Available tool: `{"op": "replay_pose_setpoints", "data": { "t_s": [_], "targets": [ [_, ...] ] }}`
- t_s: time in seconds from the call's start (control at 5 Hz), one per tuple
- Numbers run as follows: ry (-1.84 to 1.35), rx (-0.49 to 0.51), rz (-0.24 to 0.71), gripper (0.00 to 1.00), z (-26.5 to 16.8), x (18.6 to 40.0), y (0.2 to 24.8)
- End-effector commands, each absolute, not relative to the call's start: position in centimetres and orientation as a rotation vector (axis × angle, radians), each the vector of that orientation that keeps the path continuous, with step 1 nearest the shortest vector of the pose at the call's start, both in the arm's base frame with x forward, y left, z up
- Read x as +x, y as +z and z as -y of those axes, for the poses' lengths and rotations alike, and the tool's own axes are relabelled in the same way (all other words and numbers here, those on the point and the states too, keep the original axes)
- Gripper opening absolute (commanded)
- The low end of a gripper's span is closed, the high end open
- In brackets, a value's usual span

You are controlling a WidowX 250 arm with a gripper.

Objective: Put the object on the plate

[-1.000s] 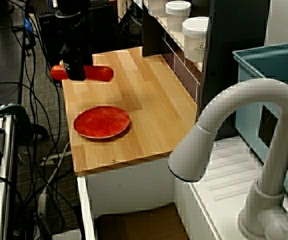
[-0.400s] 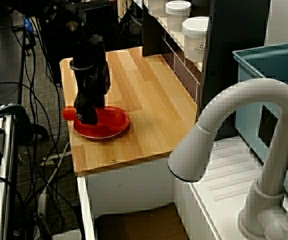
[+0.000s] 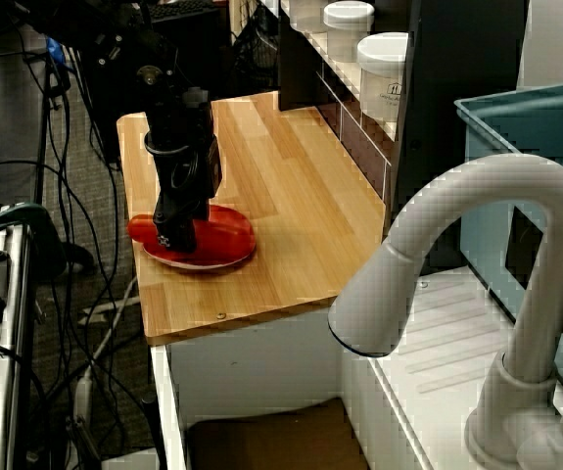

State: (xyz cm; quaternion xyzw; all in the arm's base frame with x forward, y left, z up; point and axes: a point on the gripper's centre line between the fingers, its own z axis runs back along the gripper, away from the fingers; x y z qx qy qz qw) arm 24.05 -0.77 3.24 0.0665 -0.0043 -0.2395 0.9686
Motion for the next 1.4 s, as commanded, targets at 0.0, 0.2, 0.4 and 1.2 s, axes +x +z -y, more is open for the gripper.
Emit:
{"op": "replay_pose_setpoints", "data": {
  "t_s": [0.0,0.2,0.4,1.2],
  "targets": [
    [-0.442,0.115,0.015,1.00,-0.9,24.0,5.5],
    [-0.436,0.098,0.020,1.00,-1.4,24.2,6.7],
    [-0.428,0.078,0.017,1.00,-1.8,24.2,7.8],
    [-0.402,0.023,0.030,1.00,-3.5,24.0,12.0]
  ]
}}
